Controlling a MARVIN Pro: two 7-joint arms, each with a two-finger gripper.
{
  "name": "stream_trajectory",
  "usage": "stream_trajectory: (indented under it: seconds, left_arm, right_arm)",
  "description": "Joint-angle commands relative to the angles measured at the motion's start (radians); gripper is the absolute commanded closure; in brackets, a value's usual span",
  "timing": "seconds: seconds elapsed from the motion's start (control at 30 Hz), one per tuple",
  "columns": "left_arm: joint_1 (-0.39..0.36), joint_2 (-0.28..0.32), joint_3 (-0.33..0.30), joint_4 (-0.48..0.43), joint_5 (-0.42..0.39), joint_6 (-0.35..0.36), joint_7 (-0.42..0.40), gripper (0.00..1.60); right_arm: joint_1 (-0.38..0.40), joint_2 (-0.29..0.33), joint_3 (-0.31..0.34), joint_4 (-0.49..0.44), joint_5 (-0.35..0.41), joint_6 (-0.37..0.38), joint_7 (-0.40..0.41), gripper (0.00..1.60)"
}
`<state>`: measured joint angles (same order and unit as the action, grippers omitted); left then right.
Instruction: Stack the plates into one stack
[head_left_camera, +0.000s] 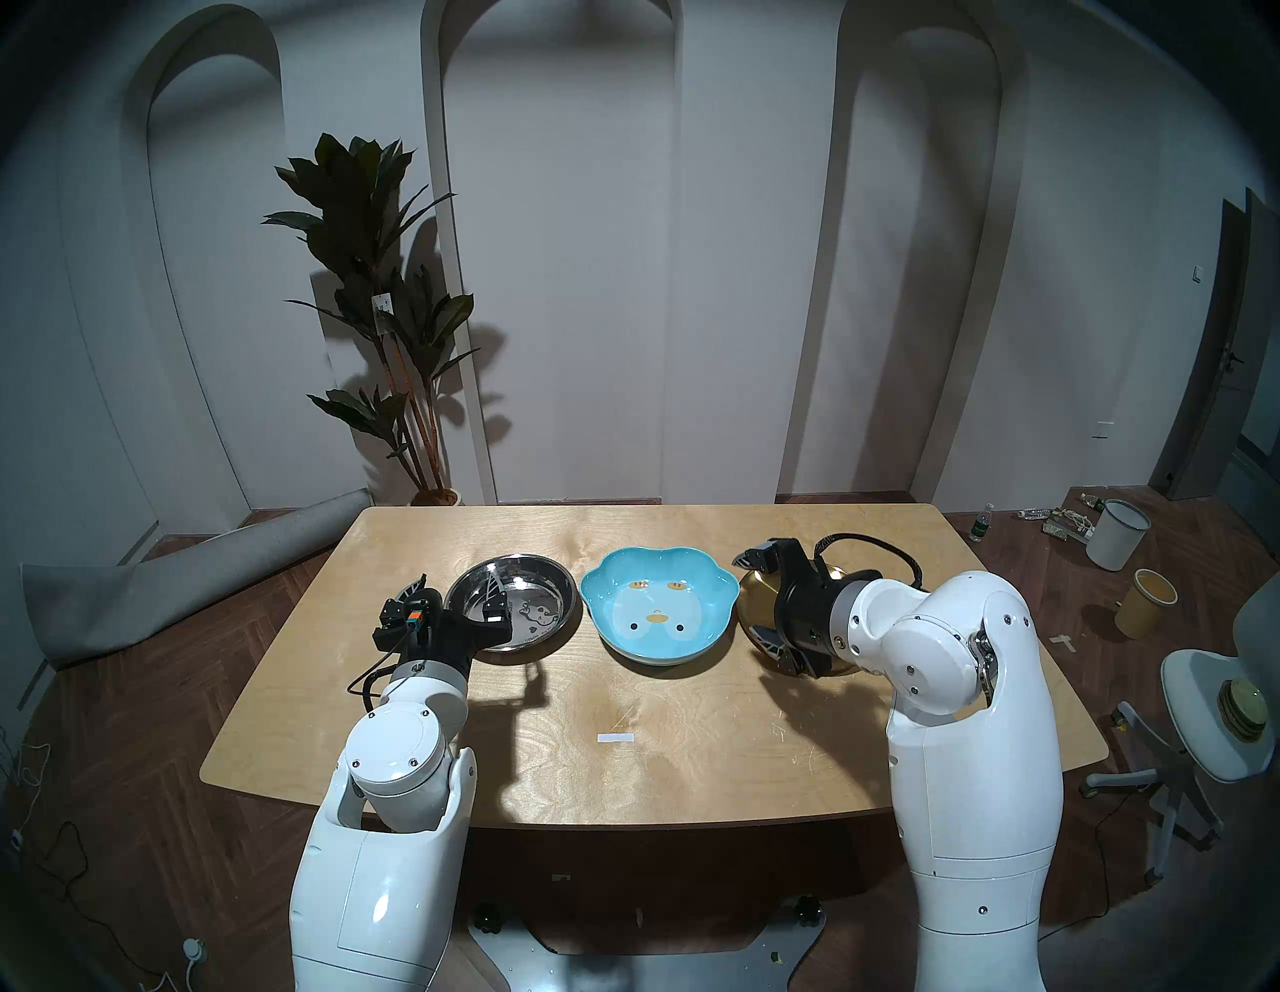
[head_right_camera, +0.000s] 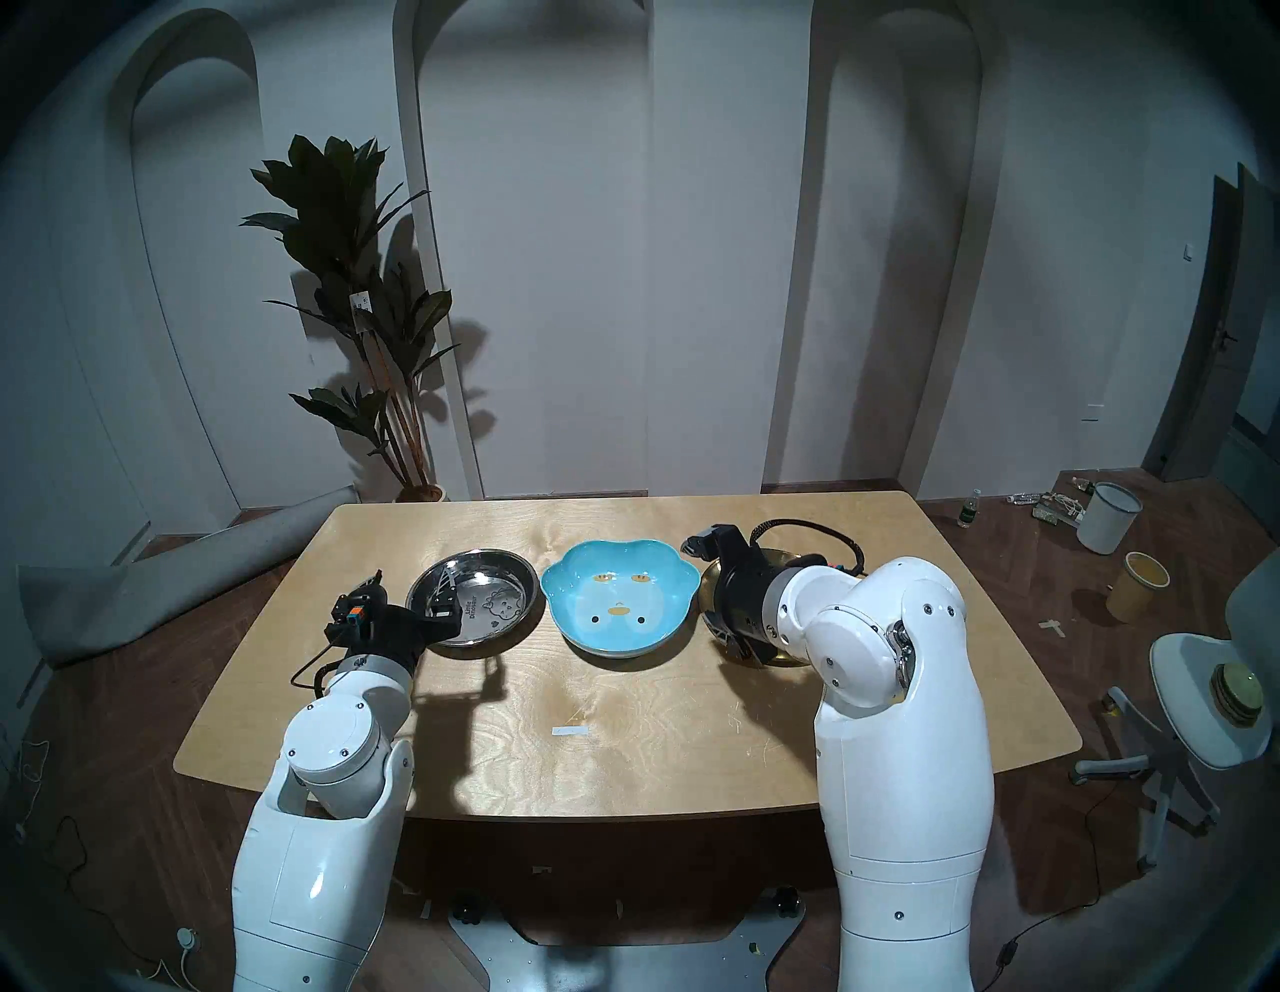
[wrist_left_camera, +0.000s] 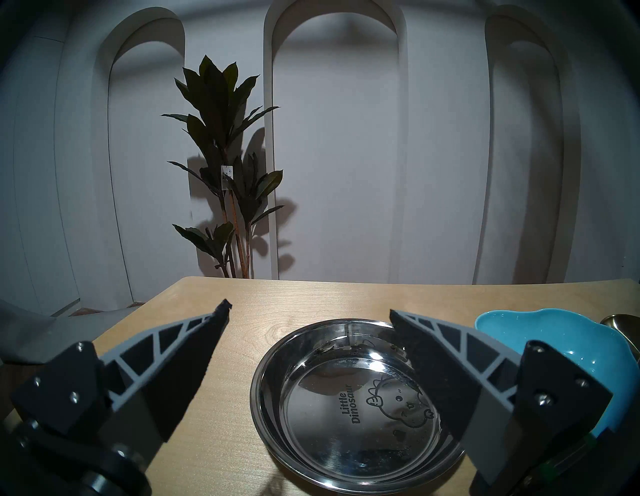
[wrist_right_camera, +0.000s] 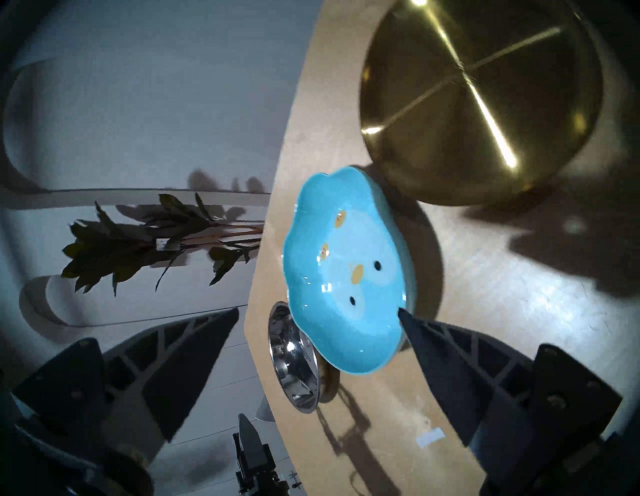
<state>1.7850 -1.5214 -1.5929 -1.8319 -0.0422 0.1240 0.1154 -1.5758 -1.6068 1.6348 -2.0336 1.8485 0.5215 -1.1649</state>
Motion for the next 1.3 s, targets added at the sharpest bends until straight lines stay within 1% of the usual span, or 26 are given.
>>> stream_trajectory:
  seconds: [0.0,0.03,0.07,0.1,0.13,0.27,0.4,0.6,0.77,0.8,0.83,0.87,0.9,0.97,1.03,1.1,1.27]
  left_arm:
    - [-0.012,-0.001,0.001,-0.023,0.003,-0.007,0.004,0.00]
    - [-0.012,-0.001,0.001,-0.023,0.002,-0.007,0.004,0.00]
    - [-0.012,-0.001,0.001,-0.024,0.002,-0.007,0.005,0.00]
    - [-0.012,0.000,0.002,-0.024,0.002,-0.007,0.005,0.00]
    - [-0.012,0.000,0.002,-0.024,0.002,-0.007,0.006,0.00]
    - [-0.011,0.001,0.003,-0.024,0.001,-0.007,0.007,0.00]
    - [-0.012,0.002,0.003,-0.024,0.001,-0.007,0.007,0.00]
    - [-0.011,0.003,0.004,-0.024,0.000,-0.007,0.009,0.00]
    - [-0.011,0.004,0.005,-0.024,-0.001,-0.007,0.010,0.00]
    - [-0.011,0.004,0.005,-0.024,-0.002,-0.007,0.010,0.00]
    - [-0.011,0.005,0.005,-0.024,-0.002,-0.007,0.011,0.00]
    - [-0.011,0.005,0.006,-0.024,-0.002,-0.007,0.011,0.00]
    - [-0.011,0.005,0.006,-0.024,-0.003,-0.007,0.011,0.00]
    - [-0.011,0.006,0.006,-0.024,-0.003,-0.007,0.012,0.00]
    - [-0.011,0.006,0.007,-0.024,-0.003,-0.007,0.012,0.00]
    - [-0.011,0.007,0.007,-0.024,-0.004,-0.007,0.013,0.00]
    - [-0.011,0.008,0.007,-0.024,-0.005,-0.007,0.014,0.00]
  right_arm:
    - [0.040,0.000,0.014,-0.001,0.087,-0.062,-0.112,0.00]
    - [0.056,-0.010,0.027,0.008,0.114,-0.058,-0.162,0.00]
    - [0.057,0.008,0.020,0.017,0.116,-0.066,-0.149,0.00]
    - [0.070,-0.002,0.031,0.028,0.128,-0.064,-0.183,0.00]
    - [0.078,-0.003,0.036,0.036,0.136,-0.062,-0.198,0.00]
    - [0.110,0.003,0.051,0.076,0.174,-0.061,-0.234,0.00]
    - [0.127,0.013,0.046,0.096,0.184,-0.055,-0.260,0.00]
    - [0.166,0.031,0.043,0.149,0.187,-0.048,-0.247,0.00]
    - [0.195,0.051,0.042,0.206,0.190,-0.044,-0.254,0.00]
    - [0.198,0.058,0.042,0.213,0.201,-0.034,-0.257,0.00]
    - [0.202,0.061,0.036,0.218,0.192,-0.039,-0.260,0.00]
    - [0.205,0.070,0.039,0.234,0.201,-0.022,-0.241,0.00]
    - [0.209,0.077,0.035,0.246,0.191,-0.021,-0.235,0.00]
    - [0.213,0.079,0.036,0.257,0.193,-0.020,-0.231,0.00]
    - [0.229,0.090,0.032,0.297,0.191,-0.014,-0.220,0.00]
    - [0.233,0.095,0.031,0.310,0.200,-0.007,-0.219,0.00]
    - [0.257,0.106,0.016,0.366,0.188,0.009,-0.180,0.00]
